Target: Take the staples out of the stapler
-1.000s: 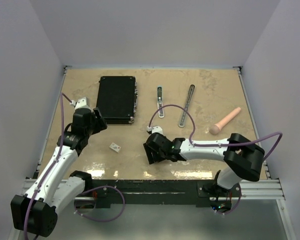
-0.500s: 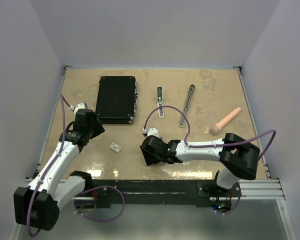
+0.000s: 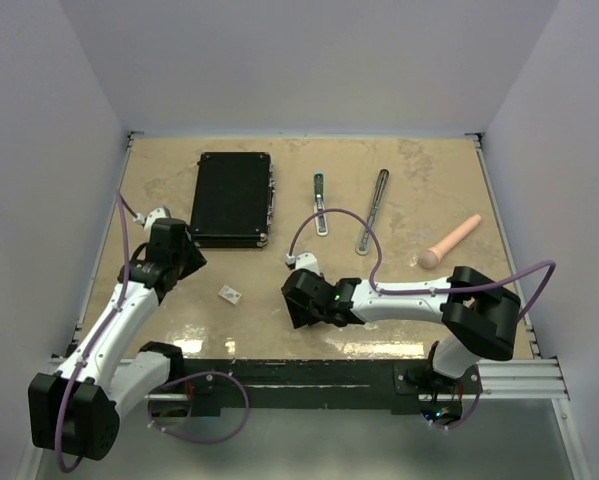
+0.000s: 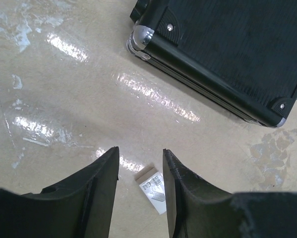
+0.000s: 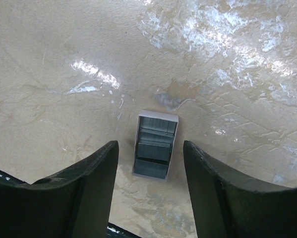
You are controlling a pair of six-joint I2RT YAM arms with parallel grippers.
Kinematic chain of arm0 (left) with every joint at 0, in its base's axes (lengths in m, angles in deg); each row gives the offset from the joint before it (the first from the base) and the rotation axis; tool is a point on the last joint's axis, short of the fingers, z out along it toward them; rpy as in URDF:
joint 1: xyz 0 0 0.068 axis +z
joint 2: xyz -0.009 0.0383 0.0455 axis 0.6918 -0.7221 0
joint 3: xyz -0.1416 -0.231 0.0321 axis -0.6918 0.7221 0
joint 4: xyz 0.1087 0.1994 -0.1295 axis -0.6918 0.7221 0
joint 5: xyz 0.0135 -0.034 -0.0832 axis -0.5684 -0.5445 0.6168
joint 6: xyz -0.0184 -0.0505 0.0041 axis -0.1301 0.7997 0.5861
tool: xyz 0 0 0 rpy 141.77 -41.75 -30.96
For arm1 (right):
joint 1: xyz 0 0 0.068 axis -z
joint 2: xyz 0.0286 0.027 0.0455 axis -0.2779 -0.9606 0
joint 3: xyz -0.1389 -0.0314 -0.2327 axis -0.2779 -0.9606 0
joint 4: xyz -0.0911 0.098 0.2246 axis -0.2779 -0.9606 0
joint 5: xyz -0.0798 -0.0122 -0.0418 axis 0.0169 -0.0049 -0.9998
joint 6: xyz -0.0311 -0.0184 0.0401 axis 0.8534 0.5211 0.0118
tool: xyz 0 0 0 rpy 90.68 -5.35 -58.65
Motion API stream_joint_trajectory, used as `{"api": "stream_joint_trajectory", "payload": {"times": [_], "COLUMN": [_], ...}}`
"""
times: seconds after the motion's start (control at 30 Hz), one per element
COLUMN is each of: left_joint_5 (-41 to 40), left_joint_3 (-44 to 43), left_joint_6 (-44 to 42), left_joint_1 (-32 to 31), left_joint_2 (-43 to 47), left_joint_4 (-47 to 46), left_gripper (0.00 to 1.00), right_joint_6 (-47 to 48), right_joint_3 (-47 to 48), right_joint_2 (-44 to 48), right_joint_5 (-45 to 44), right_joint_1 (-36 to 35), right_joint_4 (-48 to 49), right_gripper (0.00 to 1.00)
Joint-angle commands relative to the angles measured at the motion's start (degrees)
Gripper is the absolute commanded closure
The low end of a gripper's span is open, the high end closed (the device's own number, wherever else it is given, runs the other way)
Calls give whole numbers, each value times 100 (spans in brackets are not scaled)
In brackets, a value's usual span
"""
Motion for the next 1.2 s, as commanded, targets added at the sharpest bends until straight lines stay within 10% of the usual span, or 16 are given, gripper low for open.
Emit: {"api": "stream_joint_trajectory", "payload": {"times": [0.0,1.17], "left_joint_5": [213,917], "left_joint_3": [8,192], "left_joint_6": [298,351], "left_joint_1": [140,457], "left_joint_2": [-227,-1326], "left_joint_4": [18,-220], "left_gripper": [56,66], "right_joint_6": [-126,419], "right_joint_3": [-56,708], "right_joint_2": [23,-916], "right_joint_5": [-118,-355], "right_joint_1": [-56,-294], "right_joint_4": [203,555], "right_gripper": [43,67]}}
